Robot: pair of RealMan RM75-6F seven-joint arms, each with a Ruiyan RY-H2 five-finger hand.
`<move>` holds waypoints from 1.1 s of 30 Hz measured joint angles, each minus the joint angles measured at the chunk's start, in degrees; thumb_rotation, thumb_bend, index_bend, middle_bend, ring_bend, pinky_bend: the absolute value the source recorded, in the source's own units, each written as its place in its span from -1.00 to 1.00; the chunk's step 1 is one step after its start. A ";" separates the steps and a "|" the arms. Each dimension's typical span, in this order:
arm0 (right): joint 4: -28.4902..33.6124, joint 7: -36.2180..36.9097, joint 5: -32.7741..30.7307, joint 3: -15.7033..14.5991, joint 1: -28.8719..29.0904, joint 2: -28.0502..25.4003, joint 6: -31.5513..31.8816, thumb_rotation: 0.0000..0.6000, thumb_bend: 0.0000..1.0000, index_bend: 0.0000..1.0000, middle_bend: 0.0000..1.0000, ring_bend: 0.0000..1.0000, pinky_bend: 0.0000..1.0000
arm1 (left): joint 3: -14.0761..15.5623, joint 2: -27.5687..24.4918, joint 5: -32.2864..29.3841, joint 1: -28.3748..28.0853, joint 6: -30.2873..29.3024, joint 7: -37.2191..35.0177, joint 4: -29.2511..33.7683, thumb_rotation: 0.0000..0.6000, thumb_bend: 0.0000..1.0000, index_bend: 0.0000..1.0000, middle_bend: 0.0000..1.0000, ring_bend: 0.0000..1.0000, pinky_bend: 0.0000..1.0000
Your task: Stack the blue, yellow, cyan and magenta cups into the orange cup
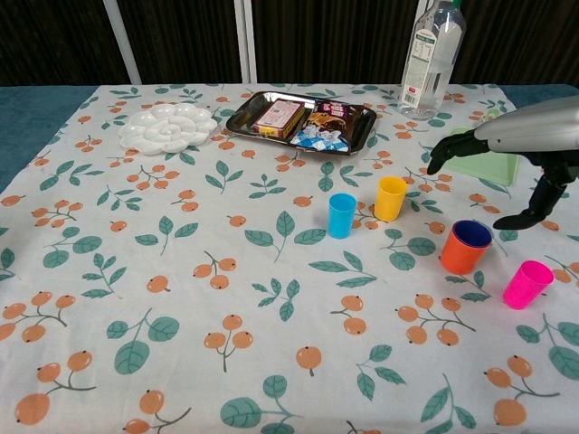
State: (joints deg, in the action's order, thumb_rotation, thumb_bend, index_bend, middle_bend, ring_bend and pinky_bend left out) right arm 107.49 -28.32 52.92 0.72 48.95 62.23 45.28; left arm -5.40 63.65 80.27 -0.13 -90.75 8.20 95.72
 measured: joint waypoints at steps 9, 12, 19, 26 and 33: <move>2.17 2.99 -0.30 3.14 -0.40 -2.02 3.57 1.00 -0.23 -0.80 -1.00 -0.94 -0.83 | -0.02 -0.01 0.02 -0.05 0.03 0.12 -0.01 1.00 -0.63 -0.68 -0.81 -1.00 -1.00; 2.26 2.58 -1.51 4.09 0.50 -2.69 3.61 1.00 -0.23 -0.77 -1.00 -0.94 -0.83 | -0.08 0.09 -0.08 -0.02 -0.03 0.13 0.10 1.00 -0.63 -0.68 -0.81 -1.00 -1.00; 0.22 -0.73 -9.05 6.04 5.63 -1.22 2.15 1.00 -0.23 -0.68 -1.00 -0.94 -0.83 | -0.12 0.17 -0.20 -0.05 0.01 0.23 0.06 1.00 -0.63 -0.68 -0.81 -1.00 -1.00; -4.05 -4.28 -17.49 7.24 11.20 4.86 1.91 1.00 -0.23 -0.61 -1.00 -0.94 -0.83 | -0.36 0.22 -0.66 -0.12 0.23 -0.13 -0.15 1.00 -0.63 -0.68 -0.81 -1.00 -1.00; -8.80 -6.24 -22.65 6.00 13.98 10.15 1.94 1.00 -0.23 -0.59 -1.00 -0.94 -0.83 | -0.55 0.23 -1.03 -0.10 0.27 -0.72 -0.26 1.00 -0.63 -0.68 -0.80 -1.00 -1.00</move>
State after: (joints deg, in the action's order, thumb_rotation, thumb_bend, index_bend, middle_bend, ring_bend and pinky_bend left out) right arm 98.69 -34.56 30.27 6.72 62.93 72.38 47.21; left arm -5.95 63.88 79.24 -0.23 -90.48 7.48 95.46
